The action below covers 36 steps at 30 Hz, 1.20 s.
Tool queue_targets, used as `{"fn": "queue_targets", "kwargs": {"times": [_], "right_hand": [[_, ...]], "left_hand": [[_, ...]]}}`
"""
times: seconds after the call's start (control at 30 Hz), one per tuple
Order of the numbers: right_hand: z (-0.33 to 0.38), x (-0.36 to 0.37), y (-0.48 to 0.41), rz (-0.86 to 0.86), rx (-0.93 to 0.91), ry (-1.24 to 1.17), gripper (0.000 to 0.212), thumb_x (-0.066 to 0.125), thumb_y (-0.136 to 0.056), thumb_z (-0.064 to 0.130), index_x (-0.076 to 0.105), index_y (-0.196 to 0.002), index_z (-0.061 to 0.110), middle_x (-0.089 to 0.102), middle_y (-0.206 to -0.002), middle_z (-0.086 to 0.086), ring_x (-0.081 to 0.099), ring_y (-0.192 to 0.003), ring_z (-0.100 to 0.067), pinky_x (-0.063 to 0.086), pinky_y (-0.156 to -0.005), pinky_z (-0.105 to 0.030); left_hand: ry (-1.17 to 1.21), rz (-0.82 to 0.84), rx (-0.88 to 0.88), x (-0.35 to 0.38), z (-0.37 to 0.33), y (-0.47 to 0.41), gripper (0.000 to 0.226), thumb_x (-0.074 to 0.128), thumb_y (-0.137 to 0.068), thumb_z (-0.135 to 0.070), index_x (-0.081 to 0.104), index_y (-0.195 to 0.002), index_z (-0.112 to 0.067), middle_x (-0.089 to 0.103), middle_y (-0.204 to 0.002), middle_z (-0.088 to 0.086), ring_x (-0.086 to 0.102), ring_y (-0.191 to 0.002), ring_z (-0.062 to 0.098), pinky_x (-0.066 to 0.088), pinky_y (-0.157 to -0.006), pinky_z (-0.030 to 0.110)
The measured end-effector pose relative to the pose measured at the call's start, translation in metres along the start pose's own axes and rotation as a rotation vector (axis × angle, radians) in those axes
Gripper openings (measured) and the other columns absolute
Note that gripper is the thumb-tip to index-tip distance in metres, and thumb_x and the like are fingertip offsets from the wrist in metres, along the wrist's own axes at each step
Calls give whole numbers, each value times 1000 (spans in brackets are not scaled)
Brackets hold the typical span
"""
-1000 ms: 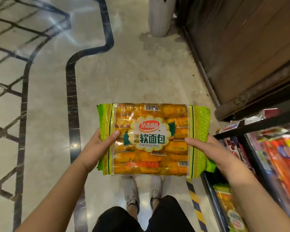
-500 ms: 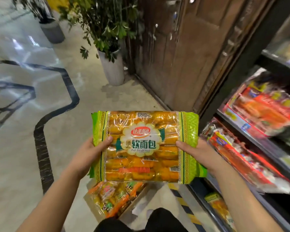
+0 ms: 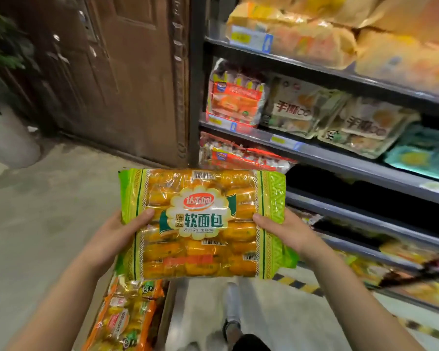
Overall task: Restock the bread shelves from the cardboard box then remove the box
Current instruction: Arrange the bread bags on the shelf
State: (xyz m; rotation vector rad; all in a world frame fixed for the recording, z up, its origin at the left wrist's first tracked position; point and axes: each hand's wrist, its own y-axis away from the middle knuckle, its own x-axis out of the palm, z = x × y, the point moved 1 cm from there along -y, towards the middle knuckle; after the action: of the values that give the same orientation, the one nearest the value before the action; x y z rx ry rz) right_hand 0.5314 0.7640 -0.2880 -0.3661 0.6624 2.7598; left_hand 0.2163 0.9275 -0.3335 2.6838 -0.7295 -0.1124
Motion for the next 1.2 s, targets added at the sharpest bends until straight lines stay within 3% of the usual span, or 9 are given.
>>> {"fn": "queue_targets", "kwargs": {"times": [0.07,0.2,0.47,0.57,0.67,0.8,1.0,1.13,1.2], "right_hand": [[-18,-12,32,-87,54,-14,27,72,-87,48,67,-113,42,77,-106,19,74,-96,-3,55,-98,-39],[-46,-38,93,-217,123,-75,28,70,-91,44,66,-118,38,78,-108,14,76,-97,-10,58,-93,-42],[-107,-98,180,-387,176,-175,42,73,-89,45,62,-127,34,78,-113,8,76,-101,-15,56,-99,-51],[-131,-121,208,-447,178,-200,45,74,-84,52,61,-126,40,77,-112,14,75,-101,-11,56,-99,-51],[-157,-148,239,-454,161,-209,39,73,-85,54,62,-122,43,76,-111,18,74,-101,-7,56,-100,-49],[-198,-194,279,-475,143,-223,44,74,-84,58,64,-125,45,75,-114,19,73,-104,-5,54,-102,-47],[-252,-263,322,-469,116,-194,60,75,-75,72,64,-128,46,74,-118,18,71,-110,-8,53,-103,-50],[-272,-298,334,-438,108,-224,54,75,-80,59,64,-130,39,75,-118,13,73,-108,-11,54,-101,-51],[-281,-313,330,-435,148,-218,49,74,-80,53,65,-126,38,77,-113,13,74,-102,-11,56,-98,-48]], "left_hand": [[-3,87,-12,22,5,1,50,75,-86,-45,60,-127,-21,79,-108,4,78,-93,28,65,-79,43],[-49,223,-18,74,5,-1,81,81,-66,-65,61,-131,-22,78,-115,8,76,-100,33,56,-95,57],[-111,414,23,186,3,15,77,83,-68,-66,62,-131,-26,78,-113,4,77,-100,29,56,-96,55],[-143,451,15,226,3,28,82,81,-62,-65,60,-131,-28,79,-112,4,77,-99,30,57,-95,53],[-180,459,27,268,9,43,76,81,-69,-65,59,-132,-30,79,-112,2,77,-99,28,56,-96,55],[-221,458,27,331,19,70,52,74,-85,-46,60,-132,-29,78,-114,0,77,-101,25,55,-99,54],[-210,453,19,415,35,109,52,72,-87,-40,57,-135,-26,77,-118,1,75,-105,23,57,-94,47],[-209,431,-8,454,44,125,47,72,-86,-42,58,-130,-33,77,-116,-4,76,-101,19,59,-87,43],[-210,429,-26,468,50,124,44,71,-90,-37,58,-132,-32,77,-118,-3,76,-104,21,58,-91,47]]}}
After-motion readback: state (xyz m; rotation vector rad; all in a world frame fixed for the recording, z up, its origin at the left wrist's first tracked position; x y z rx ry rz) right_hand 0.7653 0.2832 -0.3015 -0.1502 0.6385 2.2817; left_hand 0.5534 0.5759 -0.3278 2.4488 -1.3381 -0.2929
